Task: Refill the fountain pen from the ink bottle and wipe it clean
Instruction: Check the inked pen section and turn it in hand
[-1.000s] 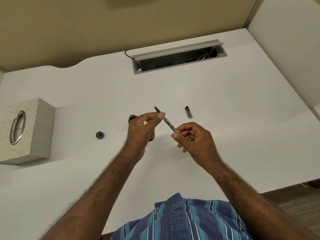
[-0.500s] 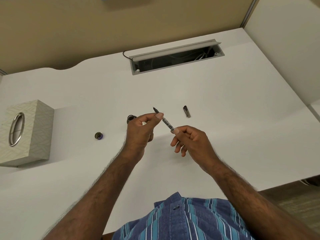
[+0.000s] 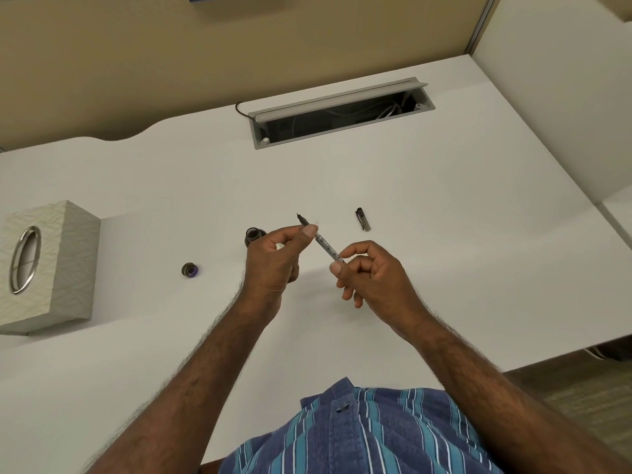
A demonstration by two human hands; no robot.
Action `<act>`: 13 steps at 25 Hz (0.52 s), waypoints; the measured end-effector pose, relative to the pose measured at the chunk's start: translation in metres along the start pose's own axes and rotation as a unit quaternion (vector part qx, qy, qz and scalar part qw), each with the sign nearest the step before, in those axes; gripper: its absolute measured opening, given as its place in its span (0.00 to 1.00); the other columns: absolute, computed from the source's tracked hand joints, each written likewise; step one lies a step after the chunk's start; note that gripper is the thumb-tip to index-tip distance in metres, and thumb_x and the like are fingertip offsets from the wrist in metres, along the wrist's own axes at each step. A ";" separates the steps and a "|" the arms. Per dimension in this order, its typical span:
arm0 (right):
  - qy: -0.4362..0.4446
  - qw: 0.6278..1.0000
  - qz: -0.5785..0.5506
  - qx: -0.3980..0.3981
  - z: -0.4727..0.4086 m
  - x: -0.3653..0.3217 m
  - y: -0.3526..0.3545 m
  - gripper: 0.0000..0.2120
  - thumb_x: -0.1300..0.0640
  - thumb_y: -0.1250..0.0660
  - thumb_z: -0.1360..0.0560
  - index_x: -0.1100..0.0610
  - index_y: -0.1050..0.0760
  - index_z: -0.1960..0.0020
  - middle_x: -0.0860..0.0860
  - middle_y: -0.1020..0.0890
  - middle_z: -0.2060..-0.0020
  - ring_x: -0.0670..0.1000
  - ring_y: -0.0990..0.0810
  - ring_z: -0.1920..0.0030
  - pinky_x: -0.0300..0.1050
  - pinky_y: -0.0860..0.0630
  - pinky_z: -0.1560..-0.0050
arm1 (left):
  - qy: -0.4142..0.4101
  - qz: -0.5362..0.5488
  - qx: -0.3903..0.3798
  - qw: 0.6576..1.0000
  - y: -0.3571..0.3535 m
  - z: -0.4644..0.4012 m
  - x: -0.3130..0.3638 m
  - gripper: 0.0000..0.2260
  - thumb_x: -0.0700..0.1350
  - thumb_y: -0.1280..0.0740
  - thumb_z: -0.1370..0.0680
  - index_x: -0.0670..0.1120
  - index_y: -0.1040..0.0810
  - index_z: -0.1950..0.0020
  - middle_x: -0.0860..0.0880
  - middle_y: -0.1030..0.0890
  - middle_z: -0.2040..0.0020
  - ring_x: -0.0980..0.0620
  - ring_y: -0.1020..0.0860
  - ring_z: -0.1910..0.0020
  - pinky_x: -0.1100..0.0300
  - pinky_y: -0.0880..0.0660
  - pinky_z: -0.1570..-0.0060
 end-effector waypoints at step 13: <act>-0.008 1.000 0.003 -0.016 -0.001 0.003 -0.002 0.09 0.52 0.33 0.14 0.56 0.18 0.41 0.53 0.13 0.60 0.53 0.18 0.64 0.47 0.24 0.67 | 0.002 -0.007 0.000 1.000 0.000 0.002 -0.002 0.07 0.49 0.24 0.21 0.46 0.10 0.49 0.49 0.41 0.70 0.50 0.44 0.72 0.60 0.43 0.70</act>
Point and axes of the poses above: each hand's wrist, its own z-axis away from the middle knuckle, its own y-axis out of the back of the hand, x = y × z, the point moved 8 cm from there along -z, towards the middle knuckle
